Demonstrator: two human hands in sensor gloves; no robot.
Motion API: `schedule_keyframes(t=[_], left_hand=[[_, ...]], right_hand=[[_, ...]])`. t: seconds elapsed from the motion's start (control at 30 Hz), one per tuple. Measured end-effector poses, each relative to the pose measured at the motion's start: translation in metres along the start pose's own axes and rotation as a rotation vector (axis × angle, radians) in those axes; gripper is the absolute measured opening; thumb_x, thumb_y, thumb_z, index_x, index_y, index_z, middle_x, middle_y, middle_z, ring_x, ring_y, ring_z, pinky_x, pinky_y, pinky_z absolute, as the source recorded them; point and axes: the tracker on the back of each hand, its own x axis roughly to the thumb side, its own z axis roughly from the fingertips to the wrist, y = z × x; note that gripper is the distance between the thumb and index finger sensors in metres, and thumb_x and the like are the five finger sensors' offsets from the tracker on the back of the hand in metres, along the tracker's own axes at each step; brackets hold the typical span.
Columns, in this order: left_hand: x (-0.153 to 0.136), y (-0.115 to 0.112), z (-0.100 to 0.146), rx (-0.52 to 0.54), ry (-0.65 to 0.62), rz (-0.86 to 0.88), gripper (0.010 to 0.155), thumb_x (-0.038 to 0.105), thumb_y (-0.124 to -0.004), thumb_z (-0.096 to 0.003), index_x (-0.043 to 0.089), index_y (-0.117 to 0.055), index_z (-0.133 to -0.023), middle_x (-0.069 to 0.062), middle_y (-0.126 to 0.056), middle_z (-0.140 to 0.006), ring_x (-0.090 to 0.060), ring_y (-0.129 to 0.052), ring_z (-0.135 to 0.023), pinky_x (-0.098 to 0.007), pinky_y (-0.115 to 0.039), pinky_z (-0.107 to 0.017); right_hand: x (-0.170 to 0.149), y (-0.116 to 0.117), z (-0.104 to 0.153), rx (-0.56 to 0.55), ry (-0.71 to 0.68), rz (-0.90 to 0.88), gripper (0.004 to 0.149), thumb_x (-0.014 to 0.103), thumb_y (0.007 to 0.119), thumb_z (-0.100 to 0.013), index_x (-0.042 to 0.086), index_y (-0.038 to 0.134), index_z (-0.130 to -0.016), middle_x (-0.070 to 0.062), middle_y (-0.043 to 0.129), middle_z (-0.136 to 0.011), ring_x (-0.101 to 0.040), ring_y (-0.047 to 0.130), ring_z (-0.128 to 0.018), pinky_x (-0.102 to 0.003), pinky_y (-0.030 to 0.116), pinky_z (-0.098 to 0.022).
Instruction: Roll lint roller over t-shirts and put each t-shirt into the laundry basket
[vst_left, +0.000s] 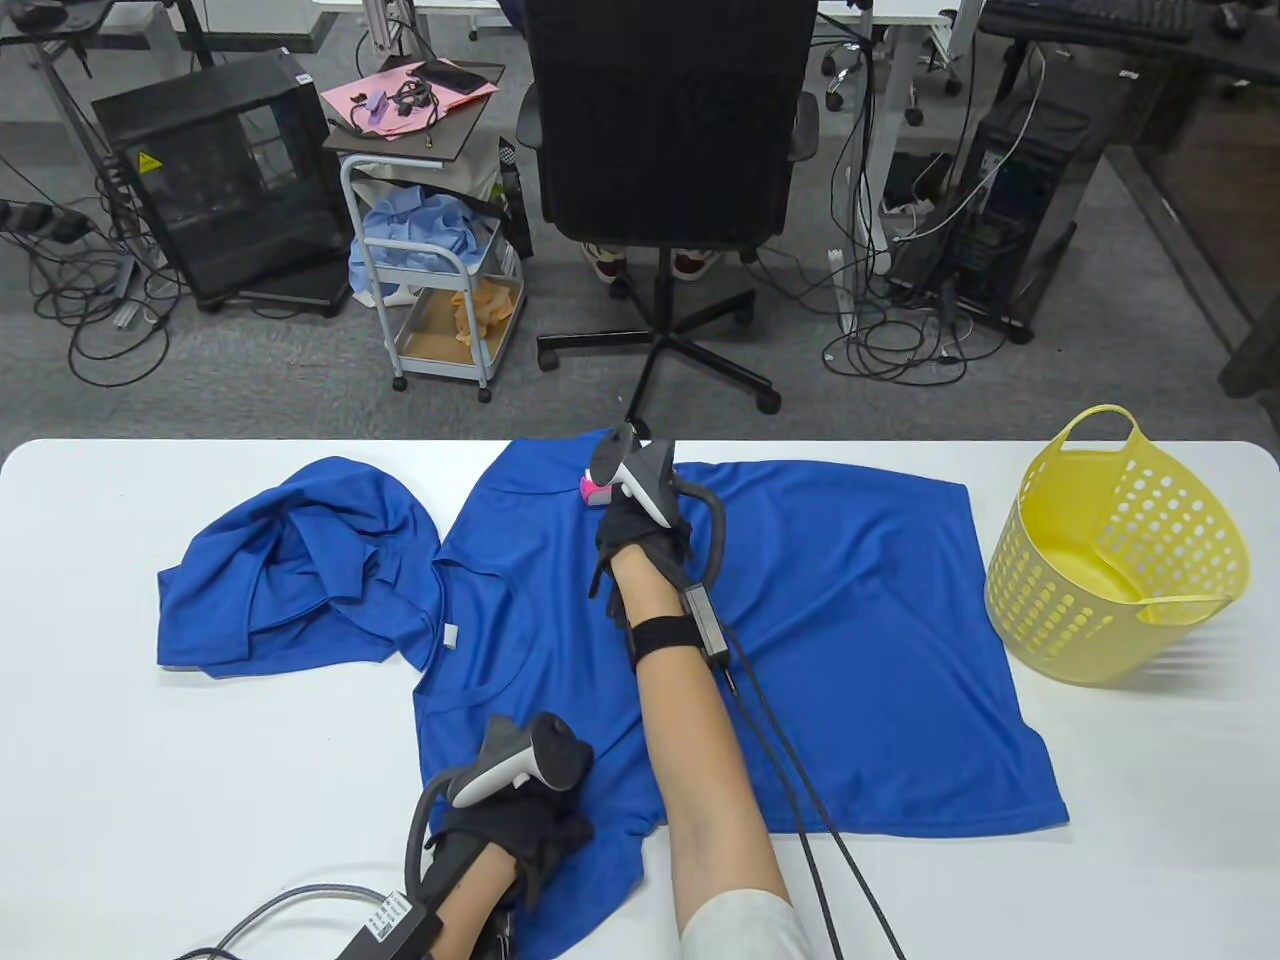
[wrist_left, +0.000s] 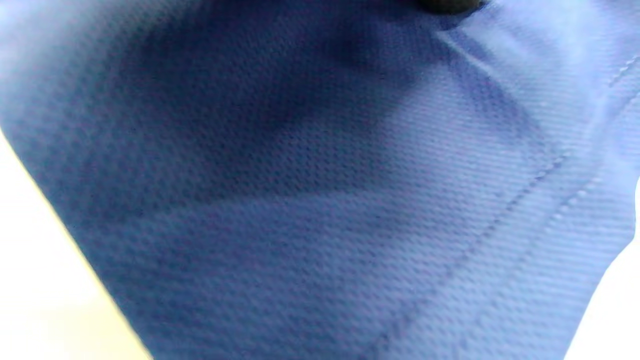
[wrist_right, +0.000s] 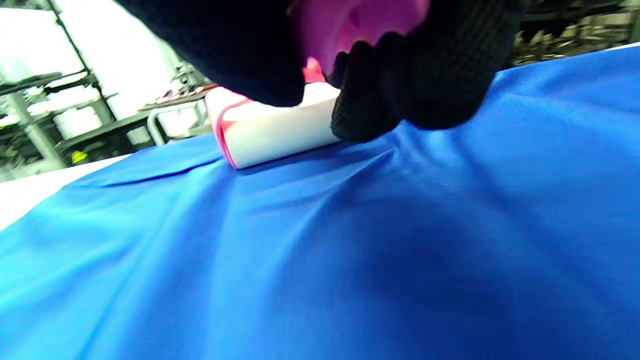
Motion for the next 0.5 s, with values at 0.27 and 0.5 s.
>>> schedule_keyframes(t=[0.27,0.5], left_hand=[[0.000,-0.001,0.000,-0.014,-0.013,-0.005,0.074,0.055,-0.050,-0.0565,0.046,0.008,-0.101,-0.002,0.023,-0.103,-0.045,0.020,-0.093,-0.076,-0.010,-0.062],[-0.003,0.004,0.003,-0.012,-0.069,0.029,0.076,0.057,-0.051,-0.0569,0.041,0.006,-0.105,-0.004,0.020,-0.106,-0.047,0.018,-0.095,-0.076,-0.010,-0.062]], right_hand=[[-0.022,-0.006,0.004,-0.092,-0.070,-0.044,0.061,0.026,0.074,-0.052,0.029,0.044,-0.105,-0.013,0.058,-0.112,-0.026,0.086,-0.077,-0.031,0.085,-0.046],[-0.081,-0.052,0.101,-0.207,-0.300,-0.110,0.060,0.026,0.074,-0.052,0.027,0.047,-0.105,-0.014,0.060,-0.112,-0.026,0.087,-0.076,-0.030,0.085,-0.045]])
